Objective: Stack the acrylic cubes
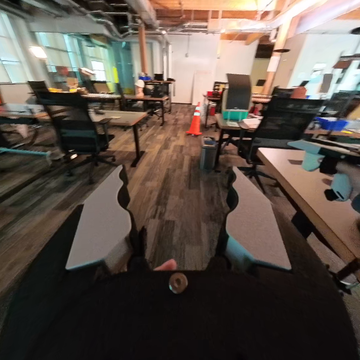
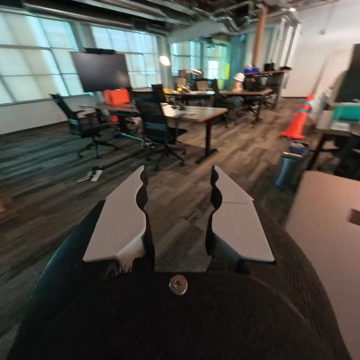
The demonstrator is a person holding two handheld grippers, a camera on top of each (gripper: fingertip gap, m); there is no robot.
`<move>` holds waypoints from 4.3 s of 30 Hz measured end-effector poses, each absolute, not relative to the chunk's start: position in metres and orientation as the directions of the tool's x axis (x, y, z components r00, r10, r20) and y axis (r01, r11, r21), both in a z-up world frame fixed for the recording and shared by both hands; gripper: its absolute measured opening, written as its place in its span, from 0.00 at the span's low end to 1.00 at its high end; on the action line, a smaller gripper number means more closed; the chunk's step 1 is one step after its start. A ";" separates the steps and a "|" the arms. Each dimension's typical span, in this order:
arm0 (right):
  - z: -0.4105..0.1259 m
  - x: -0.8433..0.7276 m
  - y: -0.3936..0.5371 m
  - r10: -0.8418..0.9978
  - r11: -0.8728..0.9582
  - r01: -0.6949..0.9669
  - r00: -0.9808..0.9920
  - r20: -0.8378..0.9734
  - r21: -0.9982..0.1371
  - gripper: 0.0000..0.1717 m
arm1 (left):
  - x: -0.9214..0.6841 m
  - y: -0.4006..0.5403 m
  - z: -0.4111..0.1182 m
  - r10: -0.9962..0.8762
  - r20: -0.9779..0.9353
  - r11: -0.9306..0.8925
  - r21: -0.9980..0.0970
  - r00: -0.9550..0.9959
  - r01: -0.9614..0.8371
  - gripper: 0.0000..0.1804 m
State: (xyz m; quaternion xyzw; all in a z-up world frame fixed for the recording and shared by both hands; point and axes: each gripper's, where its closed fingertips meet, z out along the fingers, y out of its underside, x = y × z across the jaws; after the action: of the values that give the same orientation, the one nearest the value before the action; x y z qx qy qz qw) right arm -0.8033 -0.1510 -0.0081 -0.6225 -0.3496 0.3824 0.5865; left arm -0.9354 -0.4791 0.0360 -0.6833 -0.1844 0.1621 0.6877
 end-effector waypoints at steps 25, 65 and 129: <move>-0.160 -0.666 0.192 -0.065 -0.511 -0.030 0.998 0.003 -0.859 0.25 | -1.085 -0.090 -0.011 -0.283 0.211 -0.106 -0.976 0.936 0.188 0.55; -0.035 -0.582 -0.277 -0.203 -0.412 0.146 0.948 0.247 -0.899 0.15 | -0.684 -0.180 0.014 -0.949 0.317 -0.316 -0.947 0.004 0.053 0.37; 0.085 -0.238 -0.213 0.930 -0.032 0.246 0.362 0.062 -0.969 0.14 | -0.312 -0.224 0.028 -0.432 0.090 -0.358 -0.930 0.898 -0.079 0.22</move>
State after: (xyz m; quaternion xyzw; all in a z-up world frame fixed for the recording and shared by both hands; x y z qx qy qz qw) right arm -0.2379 -0.2130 0.0848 -0.6392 -0.4602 0.3276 0.5219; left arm -0.3125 -0.2237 0.0276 -0.8079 0.1580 -0.1620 0.5442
